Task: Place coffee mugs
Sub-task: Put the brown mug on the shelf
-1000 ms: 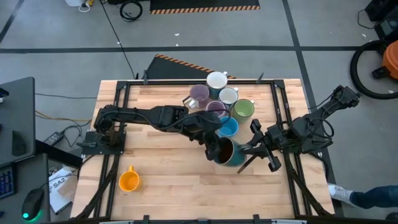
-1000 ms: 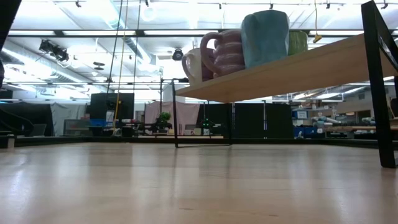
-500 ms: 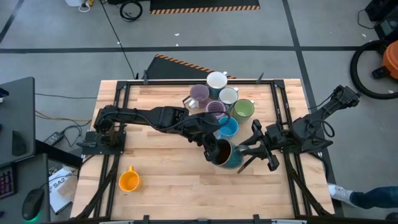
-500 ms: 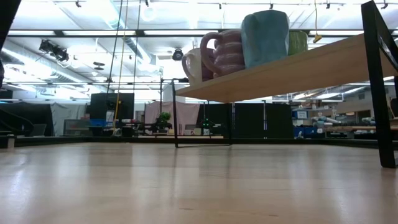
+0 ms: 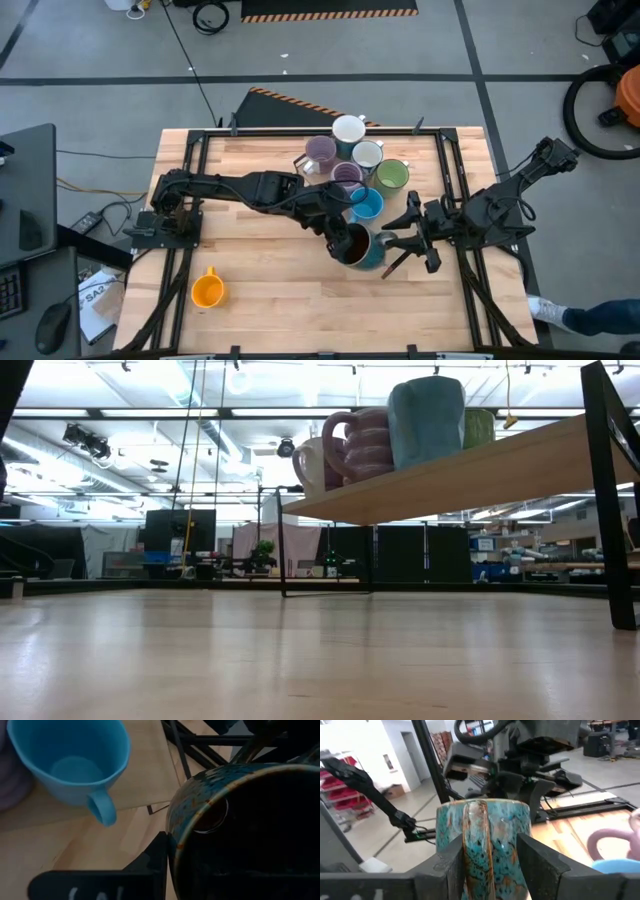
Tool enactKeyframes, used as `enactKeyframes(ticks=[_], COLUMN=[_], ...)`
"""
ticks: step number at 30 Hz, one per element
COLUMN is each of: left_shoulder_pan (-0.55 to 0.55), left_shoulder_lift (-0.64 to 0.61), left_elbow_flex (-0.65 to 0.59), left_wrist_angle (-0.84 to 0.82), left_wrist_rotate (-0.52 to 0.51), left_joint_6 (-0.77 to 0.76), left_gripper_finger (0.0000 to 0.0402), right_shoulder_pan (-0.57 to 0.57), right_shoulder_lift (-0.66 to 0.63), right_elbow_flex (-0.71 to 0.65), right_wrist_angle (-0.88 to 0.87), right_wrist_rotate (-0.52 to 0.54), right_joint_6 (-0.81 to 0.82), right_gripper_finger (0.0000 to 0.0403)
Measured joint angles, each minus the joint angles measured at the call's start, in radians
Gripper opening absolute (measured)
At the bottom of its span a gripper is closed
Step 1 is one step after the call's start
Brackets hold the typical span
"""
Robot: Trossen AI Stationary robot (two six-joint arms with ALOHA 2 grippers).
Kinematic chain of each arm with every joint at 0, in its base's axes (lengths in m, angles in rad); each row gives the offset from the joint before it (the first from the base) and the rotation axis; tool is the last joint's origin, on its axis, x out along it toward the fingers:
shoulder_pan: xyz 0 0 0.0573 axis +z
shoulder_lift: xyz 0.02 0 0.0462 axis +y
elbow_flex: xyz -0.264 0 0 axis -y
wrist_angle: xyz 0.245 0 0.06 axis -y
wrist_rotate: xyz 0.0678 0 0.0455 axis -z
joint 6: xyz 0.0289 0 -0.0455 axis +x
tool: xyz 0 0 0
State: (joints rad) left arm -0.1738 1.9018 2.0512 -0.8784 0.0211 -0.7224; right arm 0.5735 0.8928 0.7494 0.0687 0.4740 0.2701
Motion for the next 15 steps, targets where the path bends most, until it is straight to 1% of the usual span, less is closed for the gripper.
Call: enactKeyframes(ticks=[5,10,15], left_shoulder_pan=[0.000,-0.009,-0.033], left_shoulder_lift=[0.000,0.000,0.000], left_elbow_flex=[0.000,0.000,0.000], left_wrist_angle=[-0.018,-0.025,-0.019], left_wrist_rotate=[-0.003,-0.037,-0.096], left_joint_6=[-0.011,-0.028,-0.037], left_gripper_finger=[0.0044,0.0044,0.0044], right_shoulder_pan=[0.000,0.000,0.001], right_shoulder_lift=[-0.006,-0.012,-0.029], right_elbow_flex=[-0.001,-0.001,-0.002], right_wrist_angle=[-0.029,-0.065,-0.116], right_wrist_rotate=[0.037,0.085,0.074], right_joint_6=[0.011,0.008,-0.008], right_gripper_finger=[0.0174,0.0174,0.0174])
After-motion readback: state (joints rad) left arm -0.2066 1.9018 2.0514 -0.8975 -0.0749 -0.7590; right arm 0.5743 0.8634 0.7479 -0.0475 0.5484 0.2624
